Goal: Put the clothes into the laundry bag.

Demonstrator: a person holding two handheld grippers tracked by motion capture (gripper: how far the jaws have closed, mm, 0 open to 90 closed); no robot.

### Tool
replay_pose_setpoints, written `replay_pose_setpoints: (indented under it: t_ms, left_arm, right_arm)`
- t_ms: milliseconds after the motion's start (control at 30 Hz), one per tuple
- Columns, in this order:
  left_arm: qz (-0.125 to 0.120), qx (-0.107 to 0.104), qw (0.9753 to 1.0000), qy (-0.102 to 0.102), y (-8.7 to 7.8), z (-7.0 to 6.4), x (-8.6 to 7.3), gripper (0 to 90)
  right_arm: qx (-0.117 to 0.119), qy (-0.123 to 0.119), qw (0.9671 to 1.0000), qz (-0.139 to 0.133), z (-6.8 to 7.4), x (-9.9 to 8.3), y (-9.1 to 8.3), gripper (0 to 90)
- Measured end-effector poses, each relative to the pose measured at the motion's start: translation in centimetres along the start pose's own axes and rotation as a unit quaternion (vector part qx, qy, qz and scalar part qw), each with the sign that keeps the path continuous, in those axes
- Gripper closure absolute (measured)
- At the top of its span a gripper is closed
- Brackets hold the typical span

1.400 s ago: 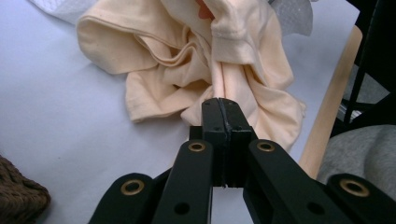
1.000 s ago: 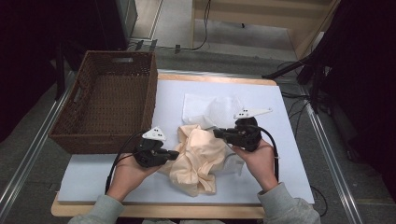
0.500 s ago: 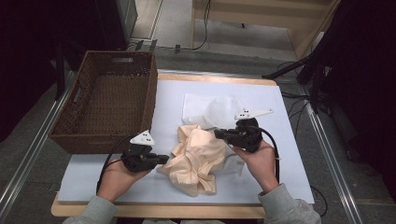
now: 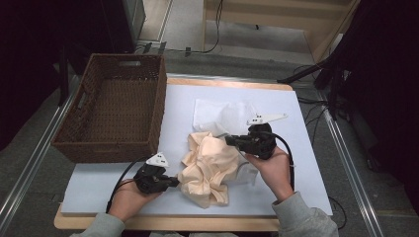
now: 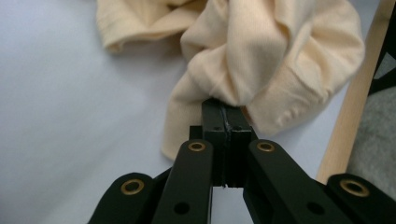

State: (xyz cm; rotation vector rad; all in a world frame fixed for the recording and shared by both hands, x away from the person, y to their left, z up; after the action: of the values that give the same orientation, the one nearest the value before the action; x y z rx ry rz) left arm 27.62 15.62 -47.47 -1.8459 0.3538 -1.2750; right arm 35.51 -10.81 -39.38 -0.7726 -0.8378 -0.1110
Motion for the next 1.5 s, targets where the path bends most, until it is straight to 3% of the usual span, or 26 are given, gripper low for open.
replay_pose_setpoints:
  t_ms: [233, 367, 800, 933, 1200, 1367, 1500]
  left_arm:
    - [-0.021, 0.000, 0.9996, 0.017, 1.9, -0.8, 2.1, 90.0]
    - [-0.052, -0.001, 0.9985, 0.018, 2.4, -0.9, 3.9, 90.0]
    - [-0.053, -0.007, 0.9979, 0.036, 3.8, -1.2, 8.1, 90.0]
    - [-0.055, -0.011, 0.9978, 0.034, 4.3, -1.3, 9.2, 90.0]
    - [-0.064, -0.011, 0.9972, 0.037, 3.7, -1.5, 9.9, 90.0]
    - [-0.078, -0.016, 0.9965, 0.026, 3.1, -1.5, 10.3, 90.0]
    - [-0.075, -0.012, 0.9966, 0.031, 3.9, -1.5, 11.1, 90.0]
  right_arm:
    - [-0.002, -0.002, 1.0000, 0.004, 0.1, -0.3, 0.1, 87.9]
    - [-0.005, 0.000, 1.0000, 0.006, 0.2, -0.5, 0.1, 87.9]
    - [-0.017, 0.007, 0.9998, 0.003, 0.3, -1.1, -0.2, 87.5]
    - [-0.021, 0.012, 0.9997, 0.001, 0.2, -1.1, -0.5, 88.0]
    - [-0.013, 0.011, 0.9999, 0.002, 0.9, -1.1, -0.8, 89.0]
    - [0.004, 0.013, 0.9999, -0.002, 1.6, -0.9, -0.9, 89.0]
    - [-0.009, 0.019, 0.9998, -0.003, 0.6, -1.1, -0.8, 88.9]
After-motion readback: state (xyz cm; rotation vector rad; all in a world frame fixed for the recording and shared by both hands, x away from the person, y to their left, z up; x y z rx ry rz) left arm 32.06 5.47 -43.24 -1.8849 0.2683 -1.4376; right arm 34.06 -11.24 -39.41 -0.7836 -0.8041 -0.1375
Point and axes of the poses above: each handheld gripper's, and its own axes: y roughly forward along the jaws, x roughly out of its top, z roughly to its left, the point moved 4 cm from there along y, roughly forward along the jaws, and after that the axes turned 11 degrees about y, right-handed, at the moved point
